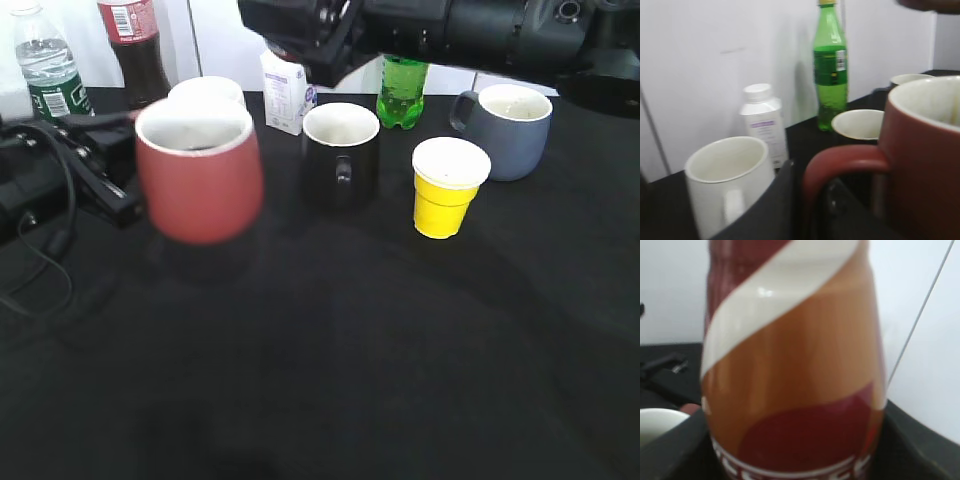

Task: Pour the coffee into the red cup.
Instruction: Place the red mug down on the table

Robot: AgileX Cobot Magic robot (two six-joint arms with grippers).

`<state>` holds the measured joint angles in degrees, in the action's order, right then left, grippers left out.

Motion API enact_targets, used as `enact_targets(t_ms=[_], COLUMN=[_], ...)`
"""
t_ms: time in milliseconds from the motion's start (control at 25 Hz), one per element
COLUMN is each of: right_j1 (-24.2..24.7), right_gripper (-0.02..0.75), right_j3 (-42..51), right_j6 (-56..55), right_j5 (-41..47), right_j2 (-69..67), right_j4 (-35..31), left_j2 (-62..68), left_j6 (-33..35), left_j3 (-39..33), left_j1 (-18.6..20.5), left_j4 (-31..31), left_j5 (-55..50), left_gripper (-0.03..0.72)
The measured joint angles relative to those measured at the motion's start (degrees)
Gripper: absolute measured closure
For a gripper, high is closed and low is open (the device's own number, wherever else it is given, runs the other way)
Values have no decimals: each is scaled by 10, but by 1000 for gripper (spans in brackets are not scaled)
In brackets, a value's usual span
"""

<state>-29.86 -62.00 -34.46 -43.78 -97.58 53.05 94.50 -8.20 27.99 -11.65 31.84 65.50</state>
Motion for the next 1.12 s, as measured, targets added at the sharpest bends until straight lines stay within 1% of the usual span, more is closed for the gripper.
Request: enact_targets(t_ms=[120,200,440,480,520,600,680,720,960,1120], right_j1=[0,0,0,0,0,0,0,0,0,0], right_gripper=[203,203,203,203,203,203,203,203,203,203], right_j3=[0,0,0,0,0,0,0,0,0,0], right_j6=[-14,-24,-26,-26,-26,-26,-26,-26,-26,-26], right_j5=[0,0,1,1,1,1,1,1,6,19], right_j2=[0,0,0,0,0,0,0,0,0,0], right_j4=[0,0,0,0,-3,-23,-28,-29,-30,-31], left_j2=[0,0,0,0,0,2,19,34,131,186], left_j6=[16,18,18,18,22,59,69,69,71,71], left_j3=[0,0,-1,-1,-1,-1,-1,4,93,136], left_j1=[20,49,148,157,163,163,163,164,164,164], left_j4=[-40,-68,-73,-78,-88,-128,-177,-191,-195,-194], left_j5=[0,-1,-1,-1,-2,-2,1,0,-4,-3], left_gripper=[615,615,613,613,613,613,613,613,613,613])
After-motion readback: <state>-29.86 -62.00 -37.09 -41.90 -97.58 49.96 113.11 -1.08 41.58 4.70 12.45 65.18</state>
